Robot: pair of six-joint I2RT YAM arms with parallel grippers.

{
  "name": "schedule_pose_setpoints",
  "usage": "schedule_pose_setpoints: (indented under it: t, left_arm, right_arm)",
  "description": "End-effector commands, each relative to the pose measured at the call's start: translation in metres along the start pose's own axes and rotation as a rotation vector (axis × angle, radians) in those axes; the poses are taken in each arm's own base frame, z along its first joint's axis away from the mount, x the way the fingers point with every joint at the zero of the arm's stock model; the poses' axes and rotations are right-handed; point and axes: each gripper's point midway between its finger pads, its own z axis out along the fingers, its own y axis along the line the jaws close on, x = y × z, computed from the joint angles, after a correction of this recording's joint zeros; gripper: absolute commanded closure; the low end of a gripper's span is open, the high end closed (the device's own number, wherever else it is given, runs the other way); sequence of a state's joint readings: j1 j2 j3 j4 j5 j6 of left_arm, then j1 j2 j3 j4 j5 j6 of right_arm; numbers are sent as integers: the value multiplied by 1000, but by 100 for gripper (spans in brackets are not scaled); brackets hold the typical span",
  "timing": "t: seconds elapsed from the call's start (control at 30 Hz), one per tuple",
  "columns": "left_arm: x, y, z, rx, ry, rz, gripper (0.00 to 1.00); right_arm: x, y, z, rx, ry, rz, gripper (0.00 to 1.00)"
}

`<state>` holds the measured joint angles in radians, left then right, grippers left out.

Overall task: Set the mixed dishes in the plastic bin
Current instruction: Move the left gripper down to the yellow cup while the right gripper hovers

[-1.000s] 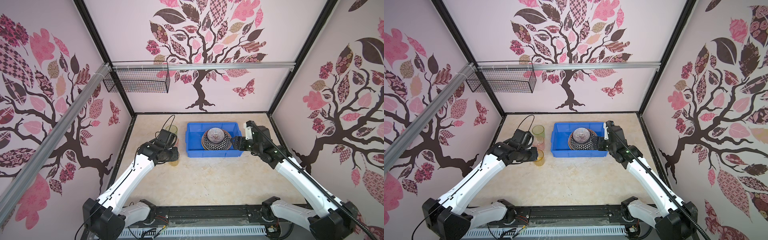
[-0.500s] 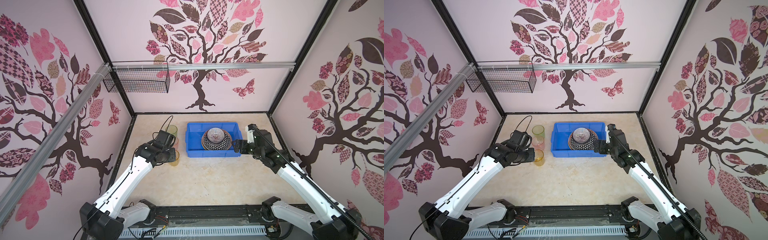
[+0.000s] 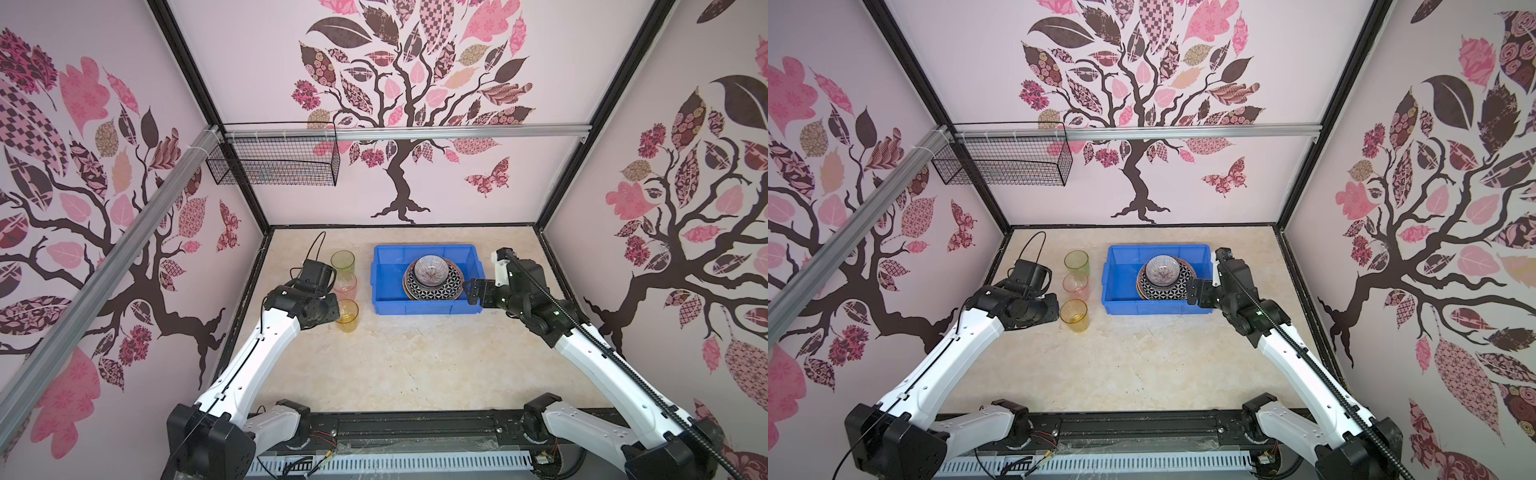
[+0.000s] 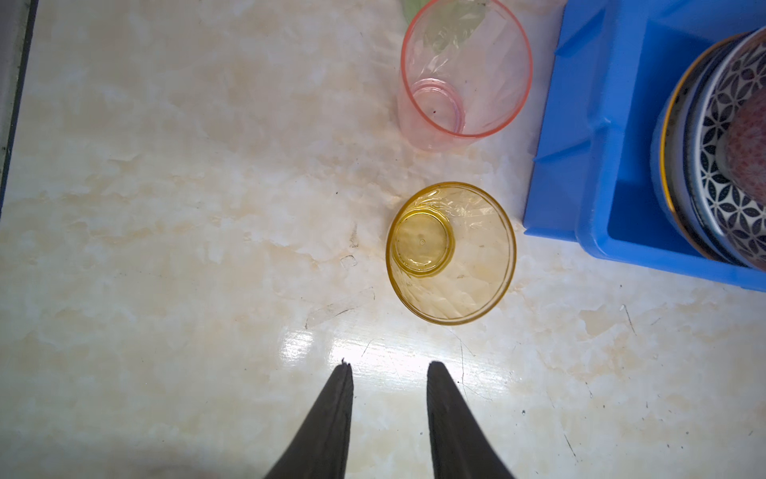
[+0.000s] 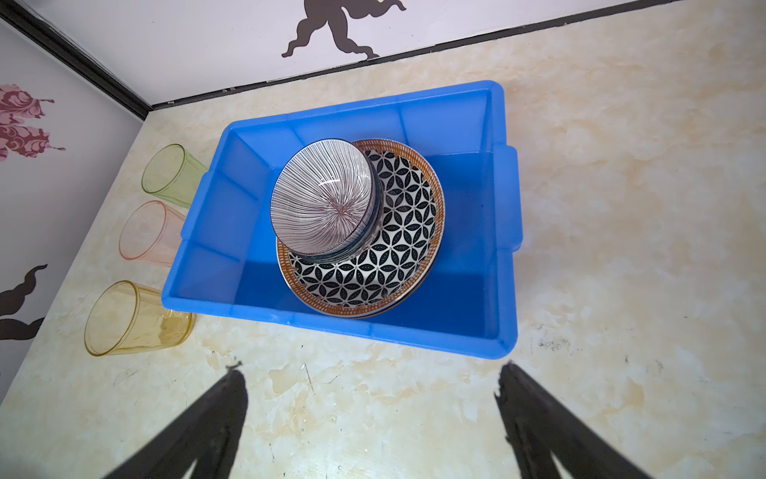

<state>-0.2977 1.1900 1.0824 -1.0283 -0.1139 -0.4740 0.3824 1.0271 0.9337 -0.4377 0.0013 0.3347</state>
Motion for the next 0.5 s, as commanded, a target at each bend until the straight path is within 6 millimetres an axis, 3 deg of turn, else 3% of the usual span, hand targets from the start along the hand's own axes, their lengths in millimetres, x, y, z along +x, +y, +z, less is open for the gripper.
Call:
schedule_pose_setpoints:
  t: [0.0, 0.47]
  left_arm:
    - [1, -3, 13, 14, 23, -8, 66]
    - [-4, -1, 57, -22, 93, -49, 66]
  right_arm:
    - [-6, -1, -2, 5, -26, 1, 2]
    - [-12, 3, 16, 5, 9, 14, 0]
